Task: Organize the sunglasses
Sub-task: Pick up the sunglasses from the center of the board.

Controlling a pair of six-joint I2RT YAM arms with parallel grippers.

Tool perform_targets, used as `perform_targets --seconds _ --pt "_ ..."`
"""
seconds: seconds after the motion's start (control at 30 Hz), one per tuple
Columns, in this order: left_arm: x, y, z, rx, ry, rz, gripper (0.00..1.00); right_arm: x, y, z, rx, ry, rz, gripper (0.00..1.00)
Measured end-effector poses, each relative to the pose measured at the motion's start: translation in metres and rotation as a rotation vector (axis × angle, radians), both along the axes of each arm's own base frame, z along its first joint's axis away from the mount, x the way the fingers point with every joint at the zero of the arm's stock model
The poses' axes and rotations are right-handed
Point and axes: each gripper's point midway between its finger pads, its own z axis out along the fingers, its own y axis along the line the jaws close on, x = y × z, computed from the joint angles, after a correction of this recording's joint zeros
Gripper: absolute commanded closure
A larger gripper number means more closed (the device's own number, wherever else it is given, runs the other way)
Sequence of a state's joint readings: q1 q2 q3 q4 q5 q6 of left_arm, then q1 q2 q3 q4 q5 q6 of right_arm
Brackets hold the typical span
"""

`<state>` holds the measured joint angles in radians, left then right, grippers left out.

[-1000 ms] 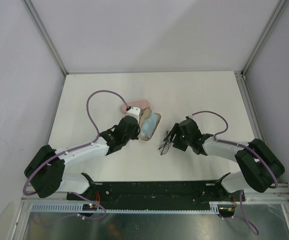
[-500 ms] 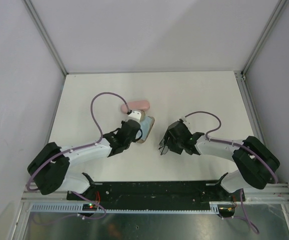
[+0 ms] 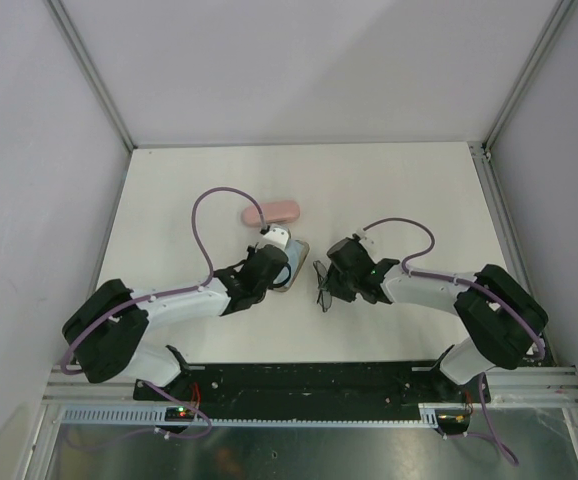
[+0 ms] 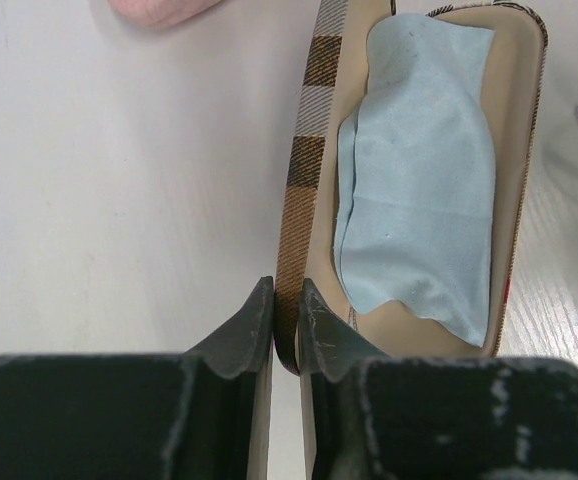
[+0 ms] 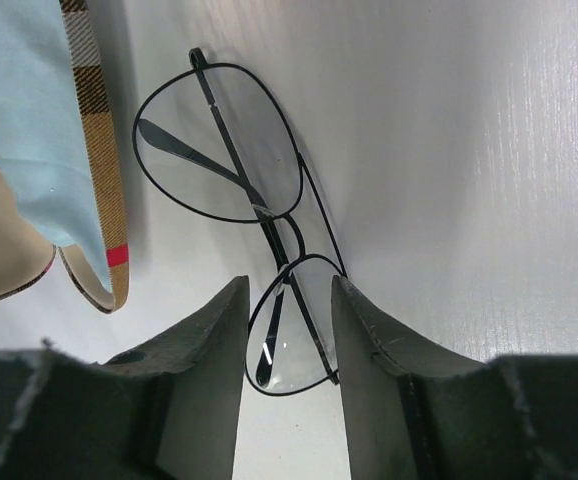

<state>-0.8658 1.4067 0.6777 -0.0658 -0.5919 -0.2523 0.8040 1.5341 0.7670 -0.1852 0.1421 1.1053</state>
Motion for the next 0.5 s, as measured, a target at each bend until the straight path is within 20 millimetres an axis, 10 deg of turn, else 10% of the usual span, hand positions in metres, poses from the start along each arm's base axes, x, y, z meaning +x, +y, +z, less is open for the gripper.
perform_targets --seconds 0.5 --pt "-0.0011 -0.0014 0.0003 0.003 -0.004 -0.004 0.84 -0.0058 -0.0031 0.0066 -0.021 -0.016 0.069 0.76"
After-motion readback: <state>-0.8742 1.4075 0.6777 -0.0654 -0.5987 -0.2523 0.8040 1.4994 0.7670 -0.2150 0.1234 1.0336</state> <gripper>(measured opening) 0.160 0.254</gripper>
